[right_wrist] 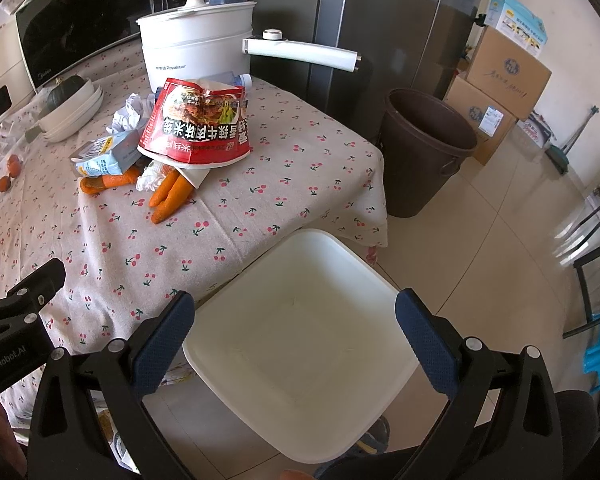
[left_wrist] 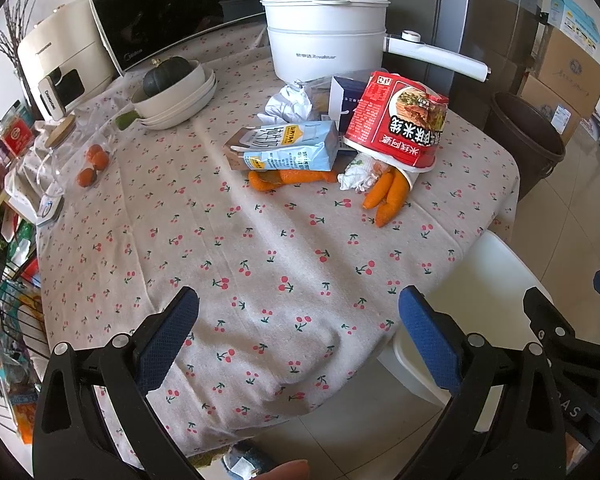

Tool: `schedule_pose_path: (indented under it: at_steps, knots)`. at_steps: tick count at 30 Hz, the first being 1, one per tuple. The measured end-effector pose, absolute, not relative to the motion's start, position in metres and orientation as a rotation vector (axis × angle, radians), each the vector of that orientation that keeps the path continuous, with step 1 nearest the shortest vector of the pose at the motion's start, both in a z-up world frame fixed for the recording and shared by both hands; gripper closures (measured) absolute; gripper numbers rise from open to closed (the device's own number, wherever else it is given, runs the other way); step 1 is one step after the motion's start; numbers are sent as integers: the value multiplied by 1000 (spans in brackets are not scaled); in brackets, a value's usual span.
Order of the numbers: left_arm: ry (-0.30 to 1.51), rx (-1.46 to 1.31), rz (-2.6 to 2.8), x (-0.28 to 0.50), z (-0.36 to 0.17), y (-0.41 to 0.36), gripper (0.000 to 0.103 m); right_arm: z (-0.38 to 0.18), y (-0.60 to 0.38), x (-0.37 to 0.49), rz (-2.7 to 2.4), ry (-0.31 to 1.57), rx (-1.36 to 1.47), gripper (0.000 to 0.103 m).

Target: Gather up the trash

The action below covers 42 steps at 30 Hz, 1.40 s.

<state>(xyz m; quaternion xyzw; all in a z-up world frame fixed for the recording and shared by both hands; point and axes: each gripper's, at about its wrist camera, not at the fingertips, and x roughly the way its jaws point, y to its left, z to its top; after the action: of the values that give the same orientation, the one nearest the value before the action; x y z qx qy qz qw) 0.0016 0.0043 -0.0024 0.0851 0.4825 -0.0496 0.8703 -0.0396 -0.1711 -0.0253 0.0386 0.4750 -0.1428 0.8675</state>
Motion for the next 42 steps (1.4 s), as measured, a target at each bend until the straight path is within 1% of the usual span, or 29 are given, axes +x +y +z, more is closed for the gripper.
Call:
schedule_pose_path:
  at_steps: [30,32,35,38,42]
  knots:
    - [1014,180,-97,3,-5,12,7,-29,-171,-37,-291,1004,78,6]
    - [1041,159,-114,11,-7,20,7,-31,-176,-30,-276,1017,88,6]
    - [1079,57,-93,37,-5,47,7,-22,-194,-11,-254,1024,117,6]
    - [1055,-6,-44,63,6,74,7,-3,-218,18,-142,1039,251,6]
    - [1058,-85,-71,94,8,89,7,6,-225,59,-15,1059,286,6]
